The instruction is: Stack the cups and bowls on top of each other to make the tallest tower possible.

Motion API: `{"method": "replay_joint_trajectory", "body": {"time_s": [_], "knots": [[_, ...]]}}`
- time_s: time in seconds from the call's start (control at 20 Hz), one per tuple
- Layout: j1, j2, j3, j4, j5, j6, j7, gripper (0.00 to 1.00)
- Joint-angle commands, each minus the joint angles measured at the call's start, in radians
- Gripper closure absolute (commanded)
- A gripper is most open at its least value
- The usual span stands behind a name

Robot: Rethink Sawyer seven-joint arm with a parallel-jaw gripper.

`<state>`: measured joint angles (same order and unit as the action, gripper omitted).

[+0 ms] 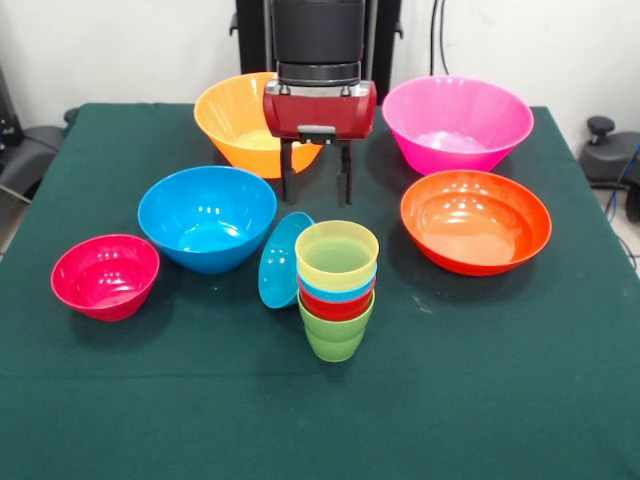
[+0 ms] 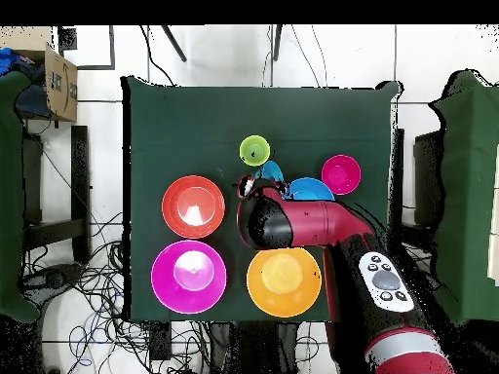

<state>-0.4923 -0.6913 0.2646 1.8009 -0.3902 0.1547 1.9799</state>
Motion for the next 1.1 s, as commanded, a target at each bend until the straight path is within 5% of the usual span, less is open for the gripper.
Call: {"method": "replay_joint_trajectory", "body": {"time_s": [0.05, 1.1], "knots": [[0.002, 0.054, 0.059, -0.005, -0.111, 0.029, -0.065, 0.00], [0.030, 0.181, -0.008, -0.058, -0.199, -0.100, 0.010, 0.00]]}}
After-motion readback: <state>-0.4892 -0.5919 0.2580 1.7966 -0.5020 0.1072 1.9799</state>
